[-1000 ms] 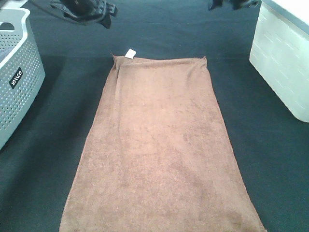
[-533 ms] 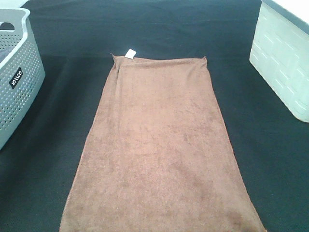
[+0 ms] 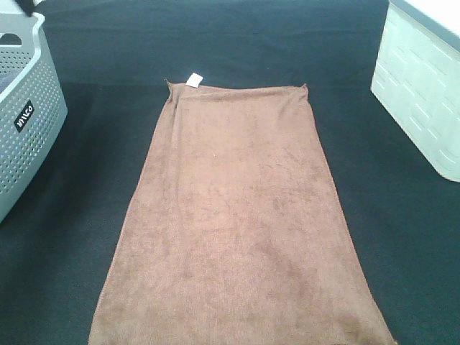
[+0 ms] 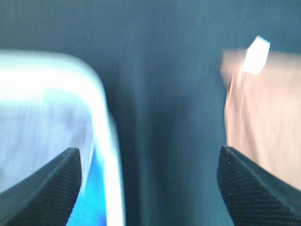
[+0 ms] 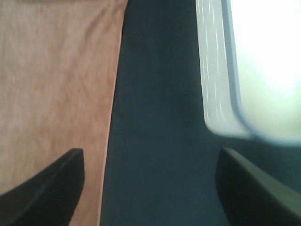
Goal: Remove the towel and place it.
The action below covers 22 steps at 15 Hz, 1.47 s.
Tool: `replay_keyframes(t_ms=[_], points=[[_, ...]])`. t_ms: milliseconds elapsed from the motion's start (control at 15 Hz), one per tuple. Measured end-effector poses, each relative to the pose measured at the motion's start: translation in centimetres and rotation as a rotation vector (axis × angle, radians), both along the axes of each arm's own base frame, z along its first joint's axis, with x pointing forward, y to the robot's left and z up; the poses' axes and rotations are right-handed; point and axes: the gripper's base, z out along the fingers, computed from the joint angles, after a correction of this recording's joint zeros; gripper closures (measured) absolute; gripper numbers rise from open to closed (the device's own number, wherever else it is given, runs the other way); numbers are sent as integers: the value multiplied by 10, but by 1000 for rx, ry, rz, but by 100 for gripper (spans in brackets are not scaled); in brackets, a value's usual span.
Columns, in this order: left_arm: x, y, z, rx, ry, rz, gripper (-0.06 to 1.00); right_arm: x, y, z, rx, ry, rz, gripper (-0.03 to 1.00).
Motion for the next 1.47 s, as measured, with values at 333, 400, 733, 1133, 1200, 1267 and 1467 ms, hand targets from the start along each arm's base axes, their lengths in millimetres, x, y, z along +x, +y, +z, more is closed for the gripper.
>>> replay_keyframes(t_ms=[333, 400, 733, 1133, 1200, 1267, 1467], points=[[-135, 7, 23, -15, -65, 20, 20, -153, -21, -30, 19, -49, -4, 26], [-158, 9, 23, -22, -95, 28, 20, -178, -24, -36, 40, -88, -5, 26], [-251, 14, 2, -48, -294, 42, 20, -254, -33, -70, 120, -247, -46, 26], [-339, 23, -48, 2, -462, 46, 20, -286, -39, -111, 117, -328, -50, 26], [-351, 24, -55, 1, -495, 46, 20, -290, -40, -115, 119, -346, -50, 26], [-364, 25, -64, 2, -533, 42, 20, -293, -41, -121, 122, -361, -49, 26], [-387, 26, -76, 18, -594, 25, 20, -299, -41, -133, 122, -395, -42, 26]])
